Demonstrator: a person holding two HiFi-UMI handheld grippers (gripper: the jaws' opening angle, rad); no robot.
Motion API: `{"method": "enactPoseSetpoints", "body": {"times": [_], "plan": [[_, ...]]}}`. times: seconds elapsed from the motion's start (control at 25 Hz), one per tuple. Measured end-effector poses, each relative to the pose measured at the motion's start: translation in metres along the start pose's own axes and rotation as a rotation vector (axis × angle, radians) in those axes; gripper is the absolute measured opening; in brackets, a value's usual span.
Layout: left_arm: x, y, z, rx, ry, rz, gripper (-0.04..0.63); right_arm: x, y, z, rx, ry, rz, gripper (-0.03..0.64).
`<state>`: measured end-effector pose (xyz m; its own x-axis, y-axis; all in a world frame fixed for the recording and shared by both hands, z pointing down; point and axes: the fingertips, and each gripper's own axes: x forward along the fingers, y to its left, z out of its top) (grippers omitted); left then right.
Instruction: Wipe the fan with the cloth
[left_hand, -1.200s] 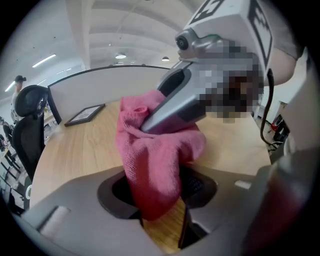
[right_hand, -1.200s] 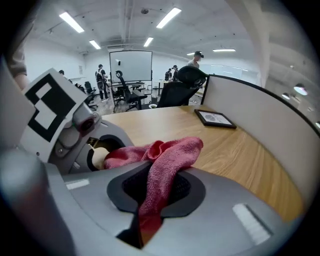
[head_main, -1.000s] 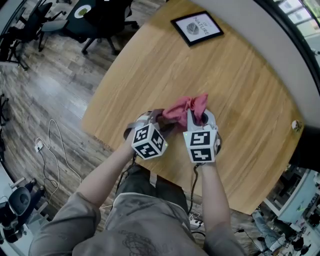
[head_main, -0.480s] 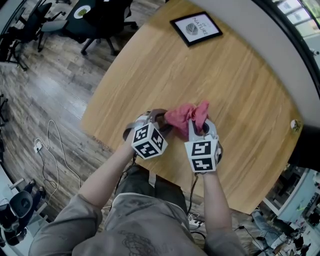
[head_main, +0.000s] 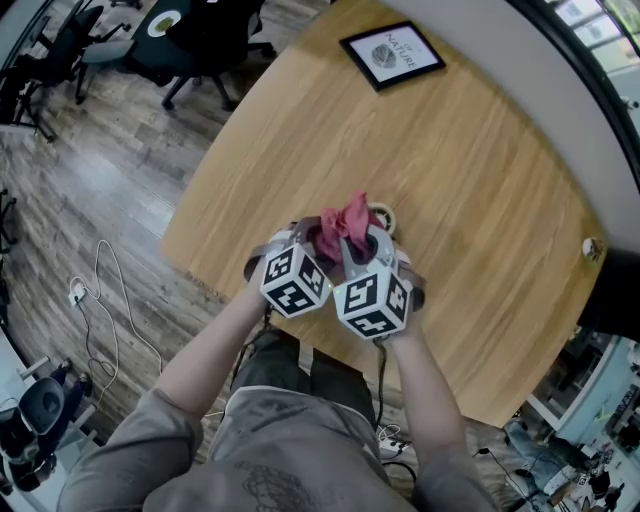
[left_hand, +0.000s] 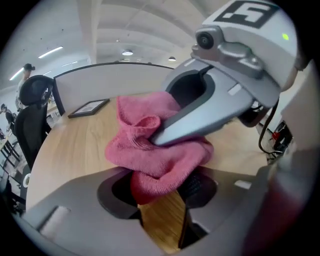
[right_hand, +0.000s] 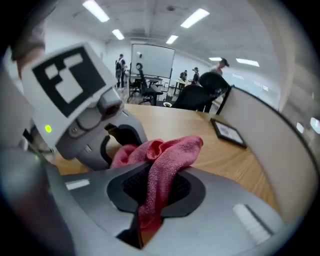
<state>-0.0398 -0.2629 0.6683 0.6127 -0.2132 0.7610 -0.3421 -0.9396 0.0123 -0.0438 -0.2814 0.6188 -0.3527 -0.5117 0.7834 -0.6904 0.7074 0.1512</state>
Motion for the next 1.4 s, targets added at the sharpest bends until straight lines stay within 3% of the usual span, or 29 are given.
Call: {"method": "enactPoseSetpoints", "body": {"times": [0.08, 0.24, 0.44, 0.64, 0.76, 0.92, 1.12, 1.32, 1.4], "plan": [[-0.002, -0.002, -0.001, -0.012, -0.008, 0.009, 0.189, 0.003, -0.009, 0.002, -0.022, -0.008, -0.030, 0.057], [-0.003, -0.002, -0.002, -0.036, -0.018, 0.018, 0.189, 0.003, -0.029, 0.007, 0.080, -0.034, -0.050, 0.058], [-0.004, -0.002, -0.004, -0.042, -0.018, 0.020, 0.189, -0.013, -0.077, -0.019, 0.208, -0.015, -0.208, 0.058], [-0.006, -0.002, -0.009, -0.041, -0.001, 0.024, 0.189, -0.032, -0.081, -0.041, 0.250, 0.011, -0.277, 0.057], [-0.005, -0.002, -0.010, -0.062, 0.000, 0.020, 0.189, -0.039, -0.070, -0.054, 0.271, 0.043, -0.271, 0.057], [-0.005, 0.001, -0.010, -0.136, -0.015, 0.009, 0.189, -0.038, -0.039, -0.071, 0.287, 0.090, -0.197, 0.057], [-0.006, 0.002, -0.010, -0.135, -0.016, 0.038, 0.193, -0.043, -0.015, -0.063, 0.335, 0.032, -0.140, 0.057], [-0.017, 0.008, -0.025, -0.108, 0.076, 0.091, 0.196, -0.067, -0.019, -0.039, 0.310, -0.023, -0.119, 0.057], [-0.028, 0.008, -0.032, -0.112, 0.098, 0.095, 0.250, -0.080, -0.024, -0.028, 0.299, -0.048, -0.129, 0.057]]}}
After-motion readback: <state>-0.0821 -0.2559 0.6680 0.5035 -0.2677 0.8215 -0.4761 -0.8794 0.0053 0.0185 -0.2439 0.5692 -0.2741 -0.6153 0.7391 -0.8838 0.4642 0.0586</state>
